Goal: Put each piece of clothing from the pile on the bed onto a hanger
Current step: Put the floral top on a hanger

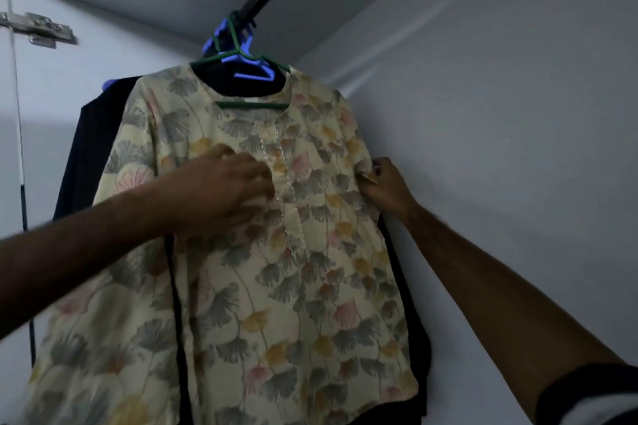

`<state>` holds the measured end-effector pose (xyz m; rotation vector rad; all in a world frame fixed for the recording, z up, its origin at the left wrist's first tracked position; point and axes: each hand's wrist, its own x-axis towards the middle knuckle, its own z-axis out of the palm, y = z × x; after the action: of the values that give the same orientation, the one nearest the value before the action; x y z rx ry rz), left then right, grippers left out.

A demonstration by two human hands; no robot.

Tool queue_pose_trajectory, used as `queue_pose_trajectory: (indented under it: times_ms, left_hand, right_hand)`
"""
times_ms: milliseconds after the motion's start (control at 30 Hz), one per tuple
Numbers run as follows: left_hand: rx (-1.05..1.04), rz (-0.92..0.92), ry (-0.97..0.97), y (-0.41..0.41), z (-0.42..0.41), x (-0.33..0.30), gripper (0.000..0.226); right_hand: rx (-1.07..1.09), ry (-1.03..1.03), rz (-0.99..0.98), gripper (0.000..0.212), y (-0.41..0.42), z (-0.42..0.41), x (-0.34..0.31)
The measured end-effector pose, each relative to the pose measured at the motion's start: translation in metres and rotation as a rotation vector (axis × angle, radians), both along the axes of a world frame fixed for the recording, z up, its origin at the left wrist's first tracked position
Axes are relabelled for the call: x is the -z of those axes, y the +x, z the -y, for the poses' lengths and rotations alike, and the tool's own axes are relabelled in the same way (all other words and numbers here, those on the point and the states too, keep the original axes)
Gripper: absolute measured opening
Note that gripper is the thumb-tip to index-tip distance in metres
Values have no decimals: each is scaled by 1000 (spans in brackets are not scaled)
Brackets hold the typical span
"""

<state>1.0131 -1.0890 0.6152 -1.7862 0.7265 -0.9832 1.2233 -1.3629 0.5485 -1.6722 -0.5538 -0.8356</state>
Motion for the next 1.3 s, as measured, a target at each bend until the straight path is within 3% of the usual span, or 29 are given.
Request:
queue_pose_trajectory:
  times_ms: [67,133,200,267,333,367,467,567,633,733,767,833,900,1000,1100,1200,1300]
  left_hand:
    - [-125,112,-70,7,3,-18,40]
    - [-253,123,-82,15,4,-21,52]
    - [-370,102,-64,25,-1,-18,61]
    - [-482,70,-76,30,-4,-15,68]
    - [-470,71,-79,32,-10,-17,72]
    - [-440,86,-68,34,-12,-18,75]
    - [-428,96,-36,39,-14,-19,76]
    - [-387,82,-28,37,-5,-14,67]
    - [-365,56,-11,39,-5,-7,62]
    - [-352,46,10,45,0,6,60]
    - [-372,46,13,45,2,10,60]
    - [-428,39,21,42,4,17,64]
    - [-447,29,19,37,3,23,68]
    - [-529,13,4,16,-11,43,65]
    - [-540,-30,-70,-16,-35,71,70]
    - [-480,-83,-210,-46,-58,119,58]
    - [-456,-107,-397,-87,-67,176,62]
  right_hand:
    - [-18,-93,-21,52,0,-6,-10]
    - [97,-165,-8,52,4,-5,-10]
    - [313,-173,112,45,14,4,-9]
    - [666,-172,311,17,20,20,-8]
    - [993,-231,501,26,21,37,-6]
    - [1036,-273,571,32,21,44,-3]
    - [974,-440,617,36,25,52,21]
    - [867,-709,305,36,23,55,37]
    - [846,-589,183,46,7,45,42]
    - [592,-222,613,57,-36,0,49]
    - [448,-294,758,59,-47,-21,56]
    - [360,-654,889,60,-56,-56,70]
    - [426,-815,783,58,-37,-62,77]
    - [503,-797,541,52,-25,-46,82]
    - [480,-800,554,37,-49,-55,100]
    - [385,-814,592,50,-98,-85,134]
    - [301,-830,560,68,-152,-117,161]
